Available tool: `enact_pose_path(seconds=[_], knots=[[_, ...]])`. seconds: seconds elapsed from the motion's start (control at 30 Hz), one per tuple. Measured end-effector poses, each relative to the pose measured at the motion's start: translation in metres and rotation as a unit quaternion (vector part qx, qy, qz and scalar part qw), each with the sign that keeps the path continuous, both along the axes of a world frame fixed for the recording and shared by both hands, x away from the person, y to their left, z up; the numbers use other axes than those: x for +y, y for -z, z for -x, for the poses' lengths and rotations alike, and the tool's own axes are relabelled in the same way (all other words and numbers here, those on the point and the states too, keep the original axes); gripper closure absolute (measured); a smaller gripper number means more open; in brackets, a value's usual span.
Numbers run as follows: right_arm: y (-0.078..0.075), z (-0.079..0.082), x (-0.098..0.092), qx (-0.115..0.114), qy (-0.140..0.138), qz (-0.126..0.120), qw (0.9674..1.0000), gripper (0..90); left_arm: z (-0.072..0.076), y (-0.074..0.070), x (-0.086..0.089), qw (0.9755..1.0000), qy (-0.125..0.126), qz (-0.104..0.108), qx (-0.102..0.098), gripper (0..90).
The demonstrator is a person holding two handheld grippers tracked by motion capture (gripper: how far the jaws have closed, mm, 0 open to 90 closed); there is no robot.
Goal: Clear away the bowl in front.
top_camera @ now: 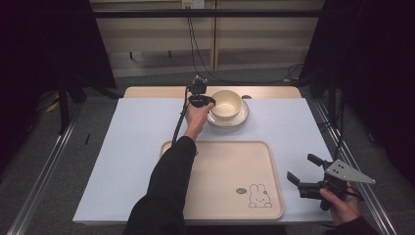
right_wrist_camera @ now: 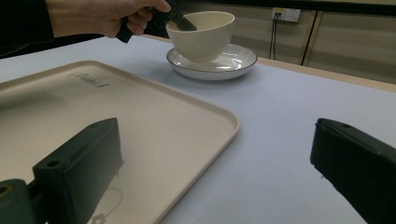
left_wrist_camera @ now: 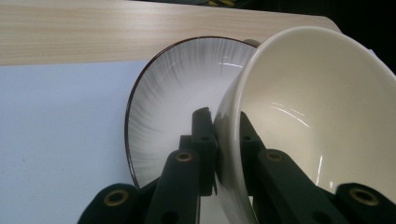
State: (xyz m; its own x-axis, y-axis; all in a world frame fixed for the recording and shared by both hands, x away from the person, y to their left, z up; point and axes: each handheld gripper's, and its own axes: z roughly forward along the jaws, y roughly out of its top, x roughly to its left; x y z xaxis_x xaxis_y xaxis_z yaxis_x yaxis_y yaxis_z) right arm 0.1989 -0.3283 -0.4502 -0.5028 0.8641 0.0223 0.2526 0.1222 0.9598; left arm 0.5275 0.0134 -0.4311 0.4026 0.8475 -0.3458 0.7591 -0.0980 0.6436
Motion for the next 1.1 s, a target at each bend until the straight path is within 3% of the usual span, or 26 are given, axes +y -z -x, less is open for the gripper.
enact_pose_path(seconds=[0.33, 0.4, 0.6, 0.7, 0.77, 0.87, 0.97, 1.1], knots=[[0.000, 0.000, 0.000, -0.006, -0.009, -0.002, 0.9999, 1.0, 0.003, -0.013, 0.006, 0.9999, 0.001, 0.009, -0.008, 83.4], [0.000, 0.000, 0.000, -0.006, -0.007, 0.002, 1.0000, 1.0, 0.005, -0.017, 0.010, 0.9998, 0.015, 0.008, -0.014, 83.3], [0.000, 0.000, 0.000, -0.007, -0.007, 0.003, 0.9999, 1.0, 0.009, -0.026, 0.013, 0.9996, 0.018, 0.014, -0.019, 83.4], [0.000, 0.000, 0.000, -0.007, -0.006, 0.004, 0.9999, 1.0, 0.012, -0.031, 0.015, 0.9992, 0.032, 0.011, -0.021, 83.4], [0.001, 0.001, 0.000, -0.005, -0.006, 0.005, 1.0000, 1.0, 0.014, -0.031, 0.014, 0.9992, 0.027, 0.019, -0.022, 83.4], [0.001, 0.001, 0.000, -0.007, -0.008, 0.006, 0.9999, 1.0, 0.017, -0.033, 0.015, 0.9988, 0.043, 0.009, -0.019, 83.4], [0.001, 0.001, 0.000, -0.006, -0.008, 0.006, 0.9999, 1.0, 0.022, -0.034, 0.012, 0.9986, 0.045, 0.019, -0.020, 83.3], [0.001, 0.001, 0.000, -0.008, -0.007, 0.006, 0.9999, 1.1, 0.026, -0.036, 0.011, 0.9979, 0.059, 0.011, -0.022, 83.4]])
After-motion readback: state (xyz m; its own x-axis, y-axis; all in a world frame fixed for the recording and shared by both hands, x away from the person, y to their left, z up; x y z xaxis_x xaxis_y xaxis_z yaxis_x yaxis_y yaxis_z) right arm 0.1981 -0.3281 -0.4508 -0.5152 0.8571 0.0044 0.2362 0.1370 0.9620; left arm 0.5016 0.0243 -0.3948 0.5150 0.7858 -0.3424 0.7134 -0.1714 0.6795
